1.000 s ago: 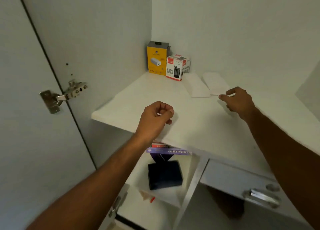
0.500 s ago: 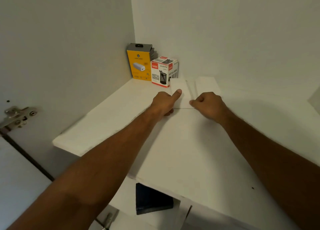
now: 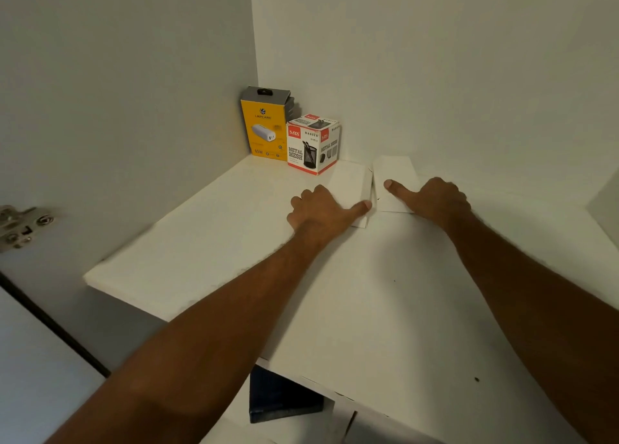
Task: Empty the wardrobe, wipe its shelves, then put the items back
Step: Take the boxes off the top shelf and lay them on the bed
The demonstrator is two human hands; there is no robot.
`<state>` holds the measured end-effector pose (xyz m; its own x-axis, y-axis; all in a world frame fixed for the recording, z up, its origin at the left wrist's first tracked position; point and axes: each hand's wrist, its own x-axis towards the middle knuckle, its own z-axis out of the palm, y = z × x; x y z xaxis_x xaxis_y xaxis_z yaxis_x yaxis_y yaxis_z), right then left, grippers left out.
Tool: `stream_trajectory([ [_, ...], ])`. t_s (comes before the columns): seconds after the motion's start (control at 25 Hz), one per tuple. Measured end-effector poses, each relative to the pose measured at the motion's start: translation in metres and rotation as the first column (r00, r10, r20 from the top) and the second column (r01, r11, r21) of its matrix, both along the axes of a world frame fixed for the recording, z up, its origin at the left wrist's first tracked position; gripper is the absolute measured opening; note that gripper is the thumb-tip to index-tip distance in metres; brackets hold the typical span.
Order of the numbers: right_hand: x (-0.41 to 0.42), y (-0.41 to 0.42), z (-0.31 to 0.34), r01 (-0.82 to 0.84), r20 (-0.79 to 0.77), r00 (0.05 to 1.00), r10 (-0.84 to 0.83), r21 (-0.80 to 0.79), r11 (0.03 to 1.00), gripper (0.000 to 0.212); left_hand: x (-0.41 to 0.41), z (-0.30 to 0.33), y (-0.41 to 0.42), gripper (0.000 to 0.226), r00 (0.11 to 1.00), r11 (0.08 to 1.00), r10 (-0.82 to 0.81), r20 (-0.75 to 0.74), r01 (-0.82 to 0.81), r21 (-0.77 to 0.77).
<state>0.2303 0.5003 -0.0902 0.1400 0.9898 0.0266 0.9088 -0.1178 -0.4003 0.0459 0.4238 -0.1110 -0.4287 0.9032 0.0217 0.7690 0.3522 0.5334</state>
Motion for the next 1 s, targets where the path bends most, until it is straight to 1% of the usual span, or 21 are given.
stream_trajectory([
  [0.04,0.000,0.002,-0.001,-0.008,-0.012,1.000,0.008,-0.021,1.000,0.105,0.002,0.001,-0.001,0.093,0.999,1.000,0.004,-0.037,-0.004,-0.017],
  [0.12,-0.002,0.004,0.000,-0.032,-0.070,0.997,0.031,-0.016,0.999,0.100,0.005,0.002,-0.004,0.089,0.998,1.000,0.023,-0.057,-0.023,-0.015],
  [0.24,-0.004,0.006,-0.001,-0.038,-0.175,0.984,0.038,0.004,0.999,0.094,0.003,-0.001,-0.014,0.087,0.999,0.998,0.036,-0.017,-0.036,0.046],
  [0.32,-0.005,0.009,-0.004,-0.025,-0.265,0.964,0.029,0.018,1.000,0.094,-0.003,-0.002,-0.021,0.089,0.994,0.991,0.022,0.109,-0.036,0.127],
  [0.36,-0.006,0.012,-0.006,-0.017,-0.319,0.948,0.021,0.013,1.000,0.096,-0.008,0.000,-0.027,0.090,0.978,0.984,0.011,0.210,-0.048,0.172],
  [0.4,-0.006,0.013,-0.007,-0.005,-0.369,0.929,0.002,-0.006,1.000,0.098,-0.013,0.001,-0.033,0.091,0.943,0.974,0.002,0.333,-0.077,0.214],
  [0.48,-0.006,0.014,-0.004,0.004,-0.431,0.902,-0.029,-0.060,0.998,0.090,-0.024,0.004,-0.051,0.088,0.820,0.945,-0.009,0.572,-0.180,0.273],
  [0.52,-0.007,0.012,-0.003,-0.005,-0.432,0.902,-0.029,-0.077,0.997,0.085,-0.030,0.005,-0.065,0.085,0.757,0.929,-0.019,0.653,-0.229,0.292],
  [0.6,-0.009,0.005,-0.002,-0.034,-0.382,0.924,0.003,-0.075,0.997,0.080,-0.040,0.004,-0.099,0.080,0.670,0.890,-0.060,0.740,-0.299,0.343],
  [0.64,-0.013,-0.002,-0.001,-0.046,-0.342,0.939,0.025,-0.053,0.998,0.080,-0.046,0.004,-0.119,0.077,0.645,0.866,-0.086,0.760,-0.328,0.377],
  [0.72,-0.023,-0.023,0.003,-0.064,-0.273,0.960,0.066,0.018,0.998,0.081,-0.057,0.005,-0.166,0.070,0.625,0.820,-0.129,0.770,-0.369,0.437],
  [0.76,-0.028,-0.032,0.005,-0.077,-0.272,0.958,0.090,0.057,0.995,0.081,-0.061,0.005,-0.190,0.067,0.619,0.801,-0.143,0.772,-0.386,0.458],
  [0.8,-0.034,-0.048,0.012,-0.093,-0.309,0.945,0.109,0.068,0.993,0.081,-0.067,0.005,-0.216,0.065,0.606,0.785,-0.158,0.779,-0.402,0.472],
  [0.92,-0.053,-0.090,0.029,-0.153,-0.489,0.852,0.189,0.113,0.982,0.073,-0.088,-0.001,-0.302,0.065,0.573,0.754,-0.203,0.794,-0.426,0.500],
  [1.0,-0.070,-0.134,0.043,-0.229,-0.545,0.784,0.298,0.192,0.954,0.066,-0.103,-0.007,-0.370,0.067,0.566,0.731,-0.208,0.798,-0.452,0.511],
])
